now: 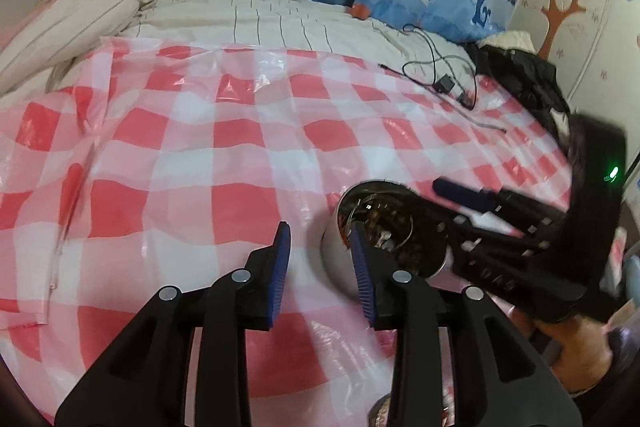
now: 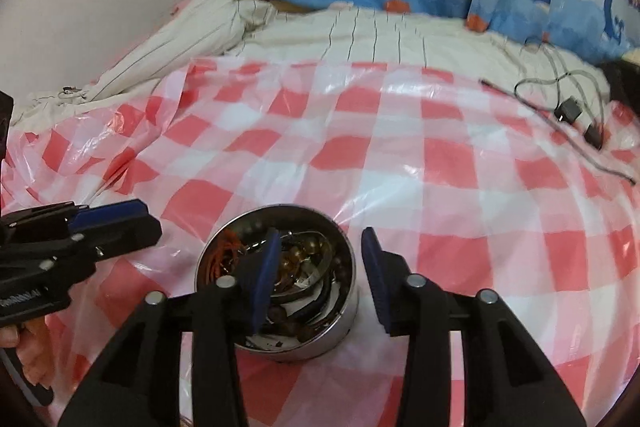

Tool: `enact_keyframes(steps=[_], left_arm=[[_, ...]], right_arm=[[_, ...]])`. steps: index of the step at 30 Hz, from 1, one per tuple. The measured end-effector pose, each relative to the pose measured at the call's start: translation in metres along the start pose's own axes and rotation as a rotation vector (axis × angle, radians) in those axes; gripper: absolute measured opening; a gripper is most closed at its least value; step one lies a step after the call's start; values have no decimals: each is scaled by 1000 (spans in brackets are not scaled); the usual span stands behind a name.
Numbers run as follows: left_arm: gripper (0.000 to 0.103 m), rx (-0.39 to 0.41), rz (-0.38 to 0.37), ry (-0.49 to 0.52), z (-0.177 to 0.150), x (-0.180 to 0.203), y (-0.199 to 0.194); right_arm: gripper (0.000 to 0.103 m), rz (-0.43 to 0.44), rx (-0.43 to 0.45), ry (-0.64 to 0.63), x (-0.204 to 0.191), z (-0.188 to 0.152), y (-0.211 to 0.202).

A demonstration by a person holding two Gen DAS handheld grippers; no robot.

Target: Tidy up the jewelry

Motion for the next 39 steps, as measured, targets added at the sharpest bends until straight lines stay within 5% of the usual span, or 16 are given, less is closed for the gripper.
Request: enact_keyframes(steps=[7,16,24,39], left_arm=[[51,9,110,73,-22,22,-16],[90,51,271,163,-74,50,-54],[95,32,286,157,-102,49,-47],[95,-46,246,134,-105,45,-29]], right_arm=[[42,32,1,18,5,-12,-23],[60,107,-60,68,4,-91,-65],[67,151,-68,177,20,-125,-67],[72,131,-106,75,-2,-129,-55]])
Point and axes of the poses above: each gripper's, at about its wrist camera, not at the fingertips, and y roughly the way its jaws point, x to its right, z to its top, the point moved 2 cm from there along y, roughly the way its jaws point, and after that the axes turned 12 degrees about -x, right-handed, at the moved point
